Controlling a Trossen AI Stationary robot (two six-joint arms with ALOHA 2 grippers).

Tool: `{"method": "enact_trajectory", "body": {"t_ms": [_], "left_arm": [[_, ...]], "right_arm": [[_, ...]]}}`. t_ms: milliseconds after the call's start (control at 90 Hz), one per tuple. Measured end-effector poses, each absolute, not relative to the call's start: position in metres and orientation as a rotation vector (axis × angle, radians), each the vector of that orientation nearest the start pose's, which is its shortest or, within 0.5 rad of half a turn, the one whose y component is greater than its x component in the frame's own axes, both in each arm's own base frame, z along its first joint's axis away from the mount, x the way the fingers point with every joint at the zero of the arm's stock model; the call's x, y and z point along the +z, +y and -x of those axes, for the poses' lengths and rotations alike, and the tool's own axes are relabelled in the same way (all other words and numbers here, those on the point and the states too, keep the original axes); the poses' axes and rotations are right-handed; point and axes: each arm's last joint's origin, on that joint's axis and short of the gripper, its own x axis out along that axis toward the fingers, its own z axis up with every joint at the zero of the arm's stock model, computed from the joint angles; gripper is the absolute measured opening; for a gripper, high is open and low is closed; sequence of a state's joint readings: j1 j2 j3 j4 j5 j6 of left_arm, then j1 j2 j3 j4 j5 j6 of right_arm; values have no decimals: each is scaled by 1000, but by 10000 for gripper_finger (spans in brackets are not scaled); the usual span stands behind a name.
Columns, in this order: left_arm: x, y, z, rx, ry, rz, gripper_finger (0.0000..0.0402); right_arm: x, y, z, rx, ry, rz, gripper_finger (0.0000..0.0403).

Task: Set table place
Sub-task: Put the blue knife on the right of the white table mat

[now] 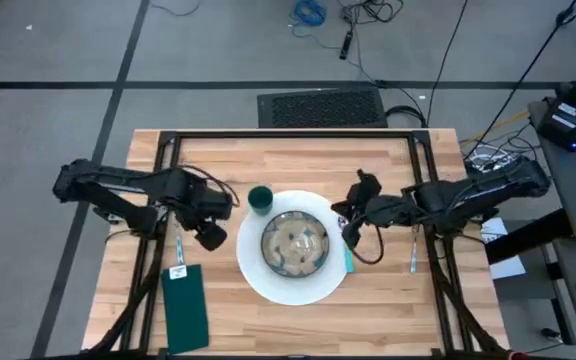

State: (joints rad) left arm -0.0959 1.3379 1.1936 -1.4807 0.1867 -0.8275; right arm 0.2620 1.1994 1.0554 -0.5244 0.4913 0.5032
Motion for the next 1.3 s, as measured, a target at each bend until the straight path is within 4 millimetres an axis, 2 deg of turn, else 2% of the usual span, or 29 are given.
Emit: {"method": "enact_trajectory", "body": {"t_ms": [189, 289, 389, 489, 633, 689, 867, 1022, 1167, 1300], "left_arm": [[245, -27, -214, 250, 1908, 482, 180], [212, -26, -215, 267, 2075, 460, 172], [180, -25, -211, 261, 2219, 398, 143], [158, -23, -204, 253, 2290, 319, 98], [147, -22, -197, 262, 2268, 301, 22], [144, -22, -193, 269, 2284, 296, 8], [133, -20, -177, 290, 2342, 291, 1], [129, -21, -179, 282, 2308, 298, 0], [120, -22, -180, 340, 2328, 399, 0], [109, -23, -178, 377, 2330, 423, 0]], "right_arm": [[314, 56, -245, -357, 552, -242, 2], [315, 58, -245, -353, 540, -270, 2], [316, 63, -245, -342, 520, -306, 2], [316, 69, -243, -322, 523, -306, 2], [316, 72, -242, -308, 525, -302, 2], [316, 72, -242, -309, 523, -303, 2], [316, 70, -242, -318, 519, -301, 2], [317, 70, -243, -319, 520, -295, 2], [317, 70, -243, -318, 520, -294, 2], [317, 70, -243, -318, 520, -294, 2]]}}
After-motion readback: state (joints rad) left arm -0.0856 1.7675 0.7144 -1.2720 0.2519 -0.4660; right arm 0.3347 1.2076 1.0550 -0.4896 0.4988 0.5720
